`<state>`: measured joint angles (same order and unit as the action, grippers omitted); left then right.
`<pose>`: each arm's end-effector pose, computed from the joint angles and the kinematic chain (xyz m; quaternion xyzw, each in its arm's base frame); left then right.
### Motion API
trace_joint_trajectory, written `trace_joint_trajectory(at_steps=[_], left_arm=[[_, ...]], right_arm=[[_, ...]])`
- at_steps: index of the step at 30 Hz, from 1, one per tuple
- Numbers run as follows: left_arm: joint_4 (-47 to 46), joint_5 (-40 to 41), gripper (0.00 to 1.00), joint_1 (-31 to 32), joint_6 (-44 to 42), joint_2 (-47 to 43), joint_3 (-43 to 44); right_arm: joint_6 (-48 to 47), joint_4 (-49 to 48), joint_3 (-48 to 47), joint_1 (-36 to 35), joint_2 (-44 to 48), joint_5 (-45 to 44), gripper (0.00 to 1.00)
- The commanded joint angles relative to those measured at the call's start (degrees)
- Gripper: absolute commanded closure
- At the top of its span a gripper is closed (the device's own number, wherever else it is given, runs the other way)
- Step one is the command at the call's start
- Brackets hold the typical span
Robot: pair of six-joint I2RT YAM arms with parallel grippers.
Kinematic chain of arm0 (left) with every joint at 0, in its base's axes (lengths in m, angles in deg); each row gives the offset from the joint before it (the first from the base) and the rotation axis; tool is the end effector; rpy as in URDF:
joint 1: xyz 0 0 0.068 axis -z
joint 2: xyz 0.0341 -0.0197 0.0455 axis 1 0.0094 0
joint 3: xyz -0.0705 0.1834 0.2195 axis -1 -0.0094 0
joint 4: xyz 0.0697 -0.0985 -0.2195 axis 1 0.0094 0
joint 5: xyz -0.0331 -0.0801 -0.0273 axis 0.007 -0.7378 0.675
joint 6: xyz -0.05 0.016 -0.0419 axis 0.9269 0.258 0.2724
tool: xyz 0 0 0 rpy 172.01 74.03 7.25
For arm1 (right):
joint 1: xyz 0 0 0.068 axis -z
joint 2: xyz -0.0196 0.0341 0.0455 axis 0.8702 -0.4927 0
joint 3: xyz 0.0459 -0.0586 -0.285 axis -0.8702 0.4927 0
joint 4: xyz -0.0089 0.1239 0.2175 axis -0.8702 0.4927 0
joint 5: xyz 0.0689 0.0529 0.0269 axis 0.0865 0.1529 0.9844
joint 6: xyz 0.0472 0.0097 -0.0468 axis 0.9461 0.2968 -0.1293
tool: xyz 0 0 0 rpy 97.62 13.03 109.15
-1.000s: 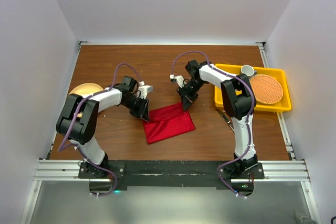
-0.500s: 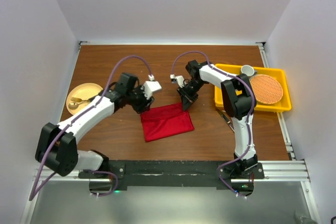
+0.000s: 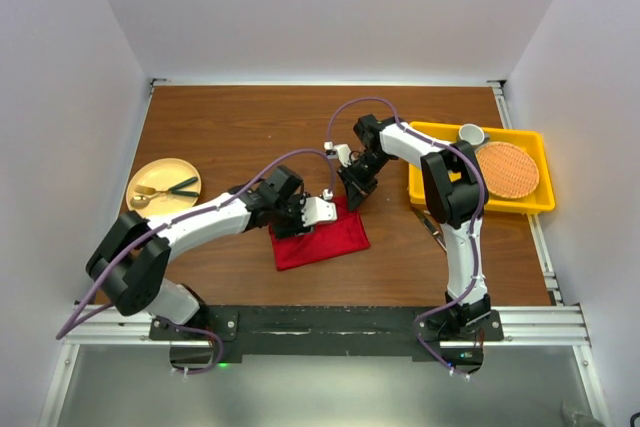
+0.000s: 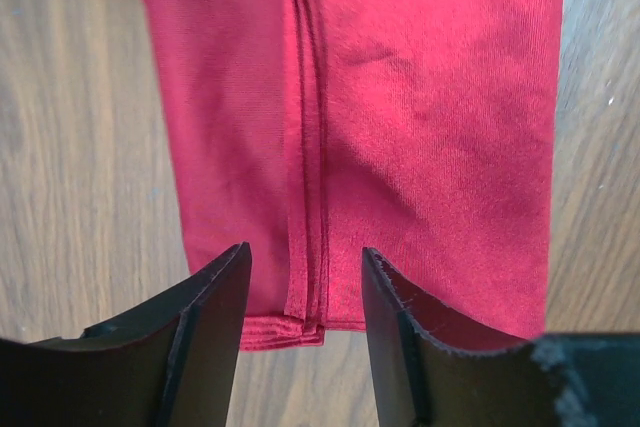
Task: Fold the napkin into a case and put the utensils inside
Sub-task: Smooth out the 2/3-rectangle-folded napkin at the center of the board.
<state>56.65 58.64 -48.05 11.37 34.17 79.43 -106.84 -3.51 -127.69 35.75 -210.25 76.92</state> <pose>0.2057 -0.1934 0.2057 0.6203 0.7331 -0.0930 0.2630 0.3679 0.2026 0.1527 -0.3893 0.8726 0.2950 0.0026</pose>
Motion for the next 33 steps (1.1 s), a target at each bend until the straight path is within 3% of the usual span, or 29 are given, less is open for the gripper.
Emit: trace_joint_trajectory(at_steps=[1,11,15,18,29,33], left_arm=[[-2.71,2.66,0.48,0.43,-3.28,1.86,-0.54],[-5.44,3.01,0.53,0.96,-4.33,6.87,-0.01],[-6.06,3.28,0.70,0.96,-4.07,6.88,-0.45],[-5.97,3.10,0.77,0.96,-3.81,6.26,-0.37],[-5.62,3.19,0.99,0.96,-3.10,6.26,1.57],[-4.92,1.88,1.00,1.04,-2.93,4.77,2.70]], right_arm=[[-1.17,-2.87,1.40,-0.23,-1.51,-4.42,1.00],[-0.99,-2.52,1.05,-0.23,-1.78,-3.98,1.00],[-0.99,-2.52,0.97,-0.23,-1.60,-3.98,1.00],[-0.90,-2.44,1.05,-0.32,-1.60,-3.81,1.00],[-0.55,-2.79,0.88,-0.32,-1.95,-3.63,1.00],[-0.46,-2.79,0.88,-0.32,-1.86,-3.72,1.00]])
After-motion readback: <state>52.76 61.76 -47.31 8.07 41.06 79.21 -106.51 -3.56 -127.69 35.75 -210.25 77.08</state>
